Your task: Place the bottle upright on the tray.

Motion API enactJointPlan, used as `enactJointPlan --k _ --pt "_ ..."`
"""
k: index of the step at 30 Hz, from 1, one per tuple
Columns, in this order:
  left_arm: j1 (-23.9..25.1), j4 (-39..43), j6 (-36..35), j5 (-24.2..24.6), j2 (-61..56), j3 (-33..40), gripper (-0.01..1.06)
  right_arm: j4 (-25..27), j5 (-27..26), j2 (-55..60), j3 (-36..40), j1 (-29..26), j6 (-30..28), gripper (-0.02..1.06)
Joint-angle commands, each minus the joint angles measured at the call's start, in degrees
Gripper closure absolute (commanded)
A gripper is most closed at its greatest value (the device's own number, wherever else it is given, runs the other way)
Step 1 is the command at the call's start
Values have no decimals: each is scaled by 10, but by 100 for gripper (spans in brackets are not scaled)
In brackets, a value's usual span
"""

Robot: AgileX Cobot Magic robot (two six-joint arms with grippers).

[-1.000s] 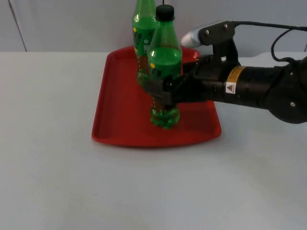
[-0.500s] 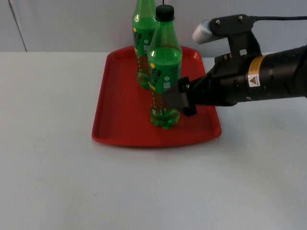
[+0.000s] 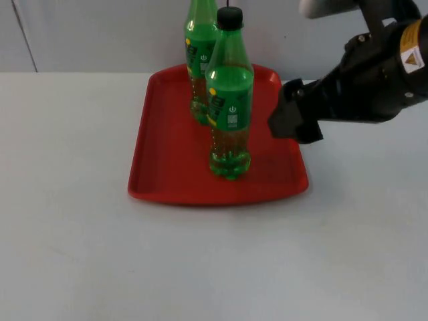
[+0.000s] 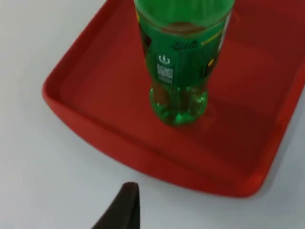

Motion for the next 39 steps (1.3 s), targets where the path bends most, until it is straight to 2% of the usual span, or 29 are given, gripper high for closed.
enactJointPlan --k 1,3,5,11,13,22,32,39 --pt "-2 2 0 -1 -2 3 0 31 36 -30 1 10 0 -1" --pt "-2 2 0 -1 -2 3 0 64 58 -55 1 20 -1 -1" --pt "-2 2 0 -1 -2 3 0 72 67 -68 1 23 -2 -1" --pt "-2 2 0 -1 -2 3 0 72 104 -127 1 57 -13 -1" --pt "-2 2 0 -1 -2 3 0 72 132 -156 1 70 -13 -1" --pt "-2 2 0 -1 -2 3 0 74 208 -230 1 76 -13 -1" --pt "-2 2 0 -1 -2 3 0 89 222 -307 1 76 -13 -1" --pt "-2 3 0 -1 -2 3 0 91 259 -359 1 76 -23 -1"
